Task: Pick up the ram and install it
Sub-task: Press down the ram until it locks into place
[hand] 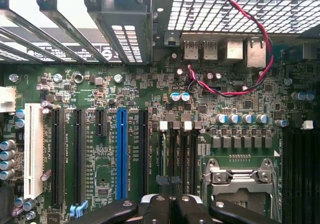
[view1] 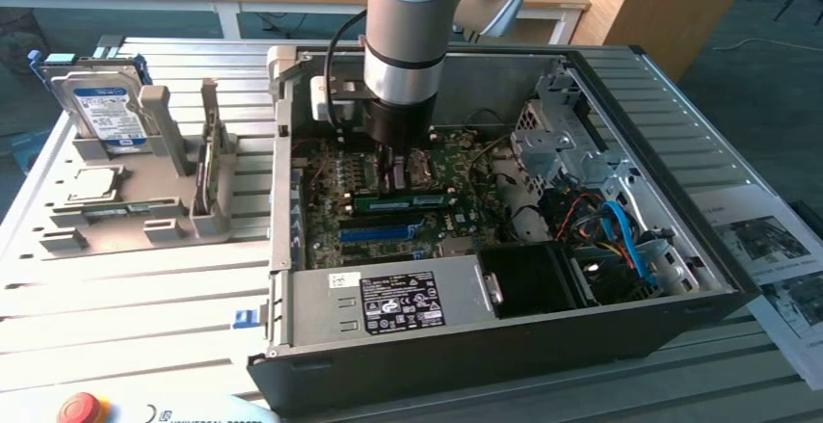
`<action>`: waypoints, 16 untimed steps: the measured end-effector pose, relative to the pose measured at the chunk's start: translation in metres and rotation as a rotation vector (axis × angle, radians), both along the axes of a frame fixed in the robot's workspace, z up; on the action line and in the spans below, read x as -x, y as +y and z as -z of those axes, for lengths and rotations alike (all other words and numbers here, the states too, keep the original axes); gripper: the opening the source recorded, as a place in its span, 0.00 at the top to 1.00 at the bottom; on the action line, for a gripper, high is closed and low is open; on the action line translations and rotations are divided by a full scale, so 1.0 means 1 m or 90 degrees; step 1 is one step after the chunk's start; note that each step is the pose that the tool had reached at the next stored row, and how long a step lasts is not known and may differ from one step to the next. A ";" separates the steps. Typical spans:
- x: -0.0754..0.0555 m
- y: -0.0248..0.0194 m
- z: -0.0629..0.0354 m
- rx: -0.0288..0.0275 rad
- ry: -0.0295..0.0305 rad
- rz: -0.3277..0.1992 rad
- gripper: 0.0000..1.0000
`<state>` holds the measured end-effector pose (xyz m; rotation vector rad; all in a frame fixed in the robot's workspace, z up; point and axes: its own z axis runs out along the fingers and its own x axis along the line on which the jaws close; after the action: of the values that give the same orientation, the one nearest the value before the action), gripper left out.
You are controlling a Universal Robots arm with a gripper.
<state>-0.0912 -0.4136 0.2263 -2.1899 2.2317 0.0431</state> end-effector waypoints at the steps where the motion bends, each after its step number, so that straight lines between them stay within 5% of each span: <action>1: 0.000 0.0000 0.0000 0.0000 0.0000 0.000 0.89; 16: 0.000 -0.0002 0.0011 0.0000 0.0001 0.000 0.89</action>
<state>-0.0913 -0.4138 0.2252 -2.1899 2.2318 0.0431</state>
